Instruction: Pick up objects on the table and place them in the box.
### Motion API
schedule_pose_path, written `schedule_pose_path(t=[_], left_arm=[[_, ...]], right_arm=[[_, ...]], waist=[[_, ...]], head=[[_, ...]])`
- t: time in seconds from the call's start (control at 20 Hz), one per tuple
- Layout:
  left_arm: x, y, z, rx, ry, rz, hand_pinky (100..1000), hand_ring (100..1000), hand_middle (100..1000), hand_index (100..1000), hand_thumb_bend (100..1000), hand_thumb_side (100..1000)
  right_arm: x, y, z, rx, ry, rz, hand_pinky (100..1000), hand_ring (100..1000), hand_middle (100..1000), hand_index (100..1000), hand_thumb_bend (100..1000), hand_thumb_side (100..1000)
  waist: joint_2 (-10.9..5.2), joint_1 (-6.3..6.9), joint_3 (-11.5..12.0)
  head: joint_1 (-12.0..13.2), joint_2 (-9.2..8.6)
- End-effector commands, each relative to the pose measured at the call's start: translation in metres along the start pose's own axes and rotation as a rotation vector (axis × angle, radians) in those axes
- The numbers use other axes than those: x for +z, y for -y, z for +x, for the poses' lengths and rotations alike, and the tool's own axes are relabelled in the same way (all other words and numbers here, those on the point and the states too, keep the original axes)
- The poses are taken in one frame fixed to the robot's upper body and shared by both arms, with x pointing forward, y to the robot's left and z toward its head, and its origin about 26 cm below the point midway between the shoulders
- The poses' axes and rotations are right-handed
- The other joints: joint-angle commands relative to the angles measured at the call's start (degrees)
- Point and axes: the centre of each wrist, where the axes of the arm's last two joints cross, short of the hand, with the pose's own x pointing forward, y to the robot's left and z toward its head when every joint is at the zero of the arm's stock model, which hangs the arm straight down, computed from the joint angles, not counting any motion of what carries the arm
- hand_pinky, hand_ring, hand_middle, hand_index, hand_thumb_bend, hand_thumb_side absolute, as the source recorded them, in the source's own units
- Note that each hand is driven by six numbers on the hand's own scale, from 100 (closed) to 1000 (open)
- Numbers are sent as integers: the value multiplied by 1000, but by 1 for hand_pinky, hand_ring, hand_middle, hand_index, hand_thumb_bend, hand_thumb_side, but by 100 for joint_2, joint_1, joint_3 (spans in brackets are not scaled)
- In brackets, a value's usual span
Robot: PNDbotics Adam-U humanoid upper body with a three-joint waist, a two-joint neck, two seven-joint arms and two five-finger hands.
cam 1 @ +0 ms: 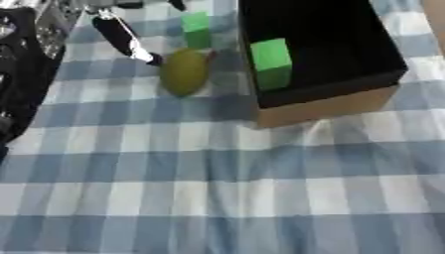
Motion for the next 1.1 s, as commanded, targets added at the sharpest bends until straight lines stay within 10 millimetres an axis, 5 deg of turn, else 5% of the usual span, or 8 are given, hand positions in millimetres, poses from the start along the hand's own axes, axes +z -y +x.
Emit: schedule_pose_path(t=[0.05, 0.8, 1.1], left_arm=[[8, -8, -8, -81, 116, -165, 852, 830, 750, 865, 593, 491], [-5, 18, -2, -46, 128, -320, 841, 811, 742, 852, 552, 458], [-11, 25, 3, -11, 159, -372, 847, 824, 789, 892, 467, 270]], right_arm=[[-6, 4, 2, 17, 21, 3, 923, 1000, 473, 905, 100, 470], [-5, 2, 2, 14, 8, -7, 925, 1000, 471, 907, 100, 470], [-5, 2, 2, 12, -1, -15, 927, 1000, 471, 908, 100, 470]], waist=[[-163, -91, -8], [-131, -97, -29], [-122, -89, -47]], head=[[13, -262], [17, -187], [14, -148]])
